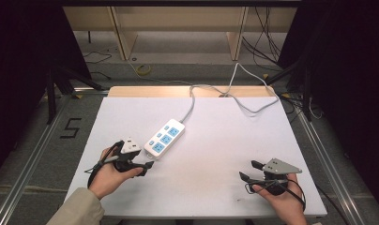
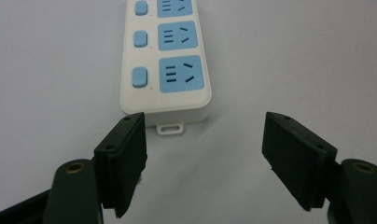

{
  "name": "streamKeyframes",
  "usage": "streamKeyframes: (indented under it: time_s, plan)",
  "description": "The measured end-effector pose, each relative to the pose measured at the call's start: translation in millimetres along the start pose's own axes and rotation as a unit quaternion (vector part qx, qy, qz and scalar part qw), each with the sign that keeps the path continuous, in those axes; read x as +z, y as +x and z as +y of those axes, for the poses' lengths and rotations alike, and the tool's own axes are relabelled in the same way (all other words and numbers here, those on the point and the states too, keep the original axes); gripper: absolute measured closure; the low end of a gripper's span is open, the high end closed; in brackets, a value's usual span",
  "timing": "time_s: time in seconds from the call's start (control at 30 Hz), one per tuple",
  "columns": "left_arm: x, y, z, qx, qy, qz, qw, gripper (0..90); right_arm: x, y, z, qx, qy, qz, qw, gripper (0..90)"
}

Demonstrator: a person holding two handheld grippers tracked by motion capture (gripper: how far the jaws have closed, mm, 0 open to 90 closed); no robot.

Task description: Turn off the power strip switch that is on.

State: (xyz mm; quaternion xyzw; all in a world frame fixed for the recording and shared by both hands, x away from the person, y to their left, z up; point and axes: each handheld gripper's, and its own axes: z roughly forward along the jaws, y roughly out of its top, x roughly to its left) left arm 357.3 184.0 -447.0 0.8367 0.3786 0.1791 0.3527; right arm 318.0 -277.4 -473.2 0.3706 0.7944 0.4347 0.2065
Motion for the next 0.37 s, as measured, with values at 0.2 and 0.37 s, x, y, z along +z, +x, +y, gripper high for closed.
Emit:
streamKeyframes:
  time_s: [0.2,0.37]
  plan:
    - [-5.1,-3.4,-22.9,-0.005,-0.001,0.004,1.0000,29.3,0.6,0.1,-0.1,-0.001,0.000,0.001,1.0000,35.9]
    - [-4.5,-9.9,-25.4,-0.001,-0.005,0.008,1.0000,29.3,0.8,0.4,0.3,0.000,0.001,0.000,1.0000,35.9]
